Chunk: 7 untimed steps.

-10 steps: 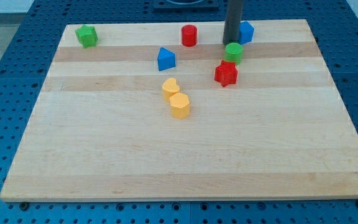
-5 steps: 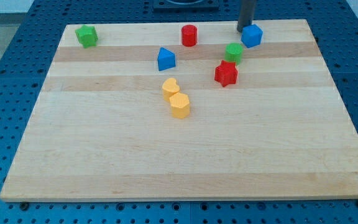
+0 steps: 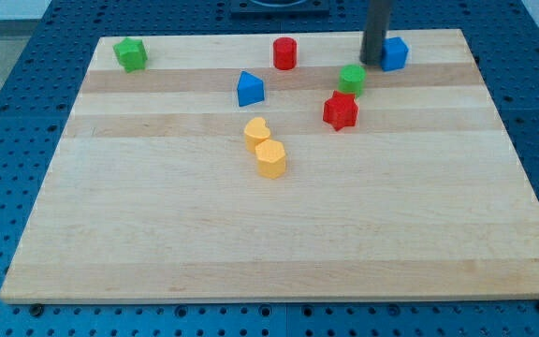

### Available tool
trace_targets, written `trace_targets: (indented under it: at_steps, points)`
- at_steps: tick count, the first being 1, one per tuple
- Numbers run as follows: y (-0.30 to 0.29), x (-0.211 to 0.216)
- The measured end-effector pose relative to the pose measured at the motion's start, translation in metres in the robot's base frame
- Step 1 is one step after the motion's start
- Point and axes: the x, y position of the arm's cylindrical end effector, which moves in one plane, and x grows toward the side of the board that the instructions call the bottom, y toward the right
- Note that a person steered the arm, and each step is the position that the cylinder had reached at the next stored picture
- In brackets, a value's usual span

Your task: Place the blue cube at the top right corner of the board

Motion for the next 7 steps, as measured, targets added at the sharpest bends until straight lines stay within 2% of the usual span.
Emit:
trace_targets:
  at_steps: [1, 3, 4, 6, 7]
  points:
    - [0.018, -0.005]
    - [0.025, 0.043]
    - [0.053, 0.046]
    - [0.071, 0.003]
    - [0.072, 0.011]
